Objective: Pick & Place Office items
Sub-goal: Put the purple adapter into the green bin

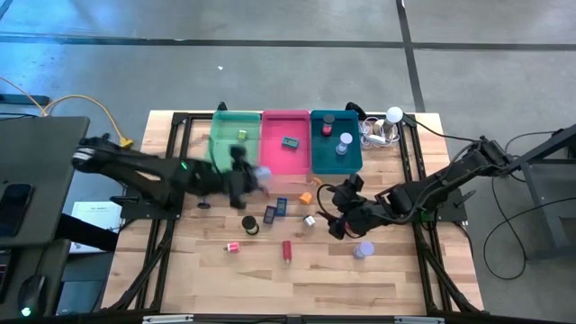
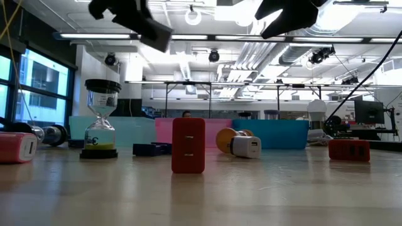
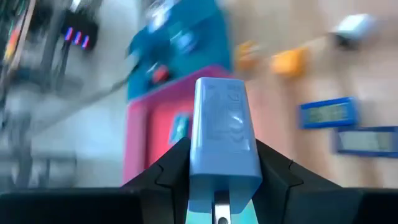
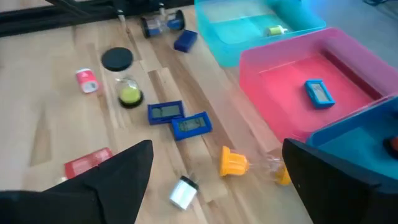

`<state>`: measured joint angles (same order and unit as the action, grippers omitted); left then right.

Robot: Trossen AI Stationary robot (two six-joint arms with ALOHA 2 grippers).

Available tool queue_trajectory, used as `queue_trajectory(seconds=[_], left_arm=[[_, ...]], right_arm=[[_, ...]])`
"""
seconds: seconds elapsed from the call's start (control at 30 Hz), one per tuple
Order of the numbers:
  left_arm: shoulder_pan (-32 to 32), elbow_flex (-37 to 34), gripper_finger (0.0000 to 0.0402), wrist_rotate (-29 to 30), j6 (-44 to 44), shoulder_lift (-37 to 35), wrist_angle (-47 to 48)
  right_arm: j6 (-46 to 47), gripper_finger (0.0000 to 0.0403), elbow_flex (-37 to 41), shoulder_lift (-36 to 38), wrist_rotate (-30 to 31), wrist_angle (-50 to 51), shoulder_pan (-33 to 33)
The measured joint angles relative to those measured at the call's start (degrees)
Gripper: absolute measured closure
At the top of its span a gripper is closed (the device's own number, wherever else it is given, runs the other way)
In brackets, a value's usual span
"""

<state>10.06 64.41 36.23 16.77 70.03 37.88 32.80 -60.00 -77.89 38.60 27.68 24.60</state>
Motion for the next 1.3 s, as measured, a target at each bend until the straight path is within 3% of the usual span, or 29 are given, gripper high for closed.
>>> queue_trajectory(seconds=[0.13, 0.3, 0.5, 0.67, 0.9, 1.3], left_arm=[[-11.8, 0.0, 0.0286, -4.4, -6.5, -6.5, 7.8], [-28.9, 0.0, 0.0286, -11.0, -12.2, -8.2, 13.3], [-45.4, -0.1, 0.0286, -24.4, -13.5, -3.0, 14.2], [-54.2, -0.1, 0.0286, -30.5, -12.7, 4.4, 13.8], [-60.4, -0.1, 0.0282, -33.0, -14.0, 15.0, 11.6], [-60.4, -0.1, 0.0277, -33.2, -14.6, 23.3, 6.2]], right_arm=[[0.3, 0.0058, 0.0, 0.0, 0.5, 2.5, 0.0], [0.4, 0.0058, 0.0, -0.2, 0.5, 4.0, 0.0], [0.0, 0.0059, 0.1, -0.2, 3.9, 5.3, 0.0], [0.0, 0.0059, 0.1, -0.2, 5.4, 5.9, 0.0], [0.0, 0.0059, 0.1, -0.2, 5.2, 6.7, 0.0], [0.0, 0.0059, 0.1, -0.2, 5.4, 6.8, 0.0]])
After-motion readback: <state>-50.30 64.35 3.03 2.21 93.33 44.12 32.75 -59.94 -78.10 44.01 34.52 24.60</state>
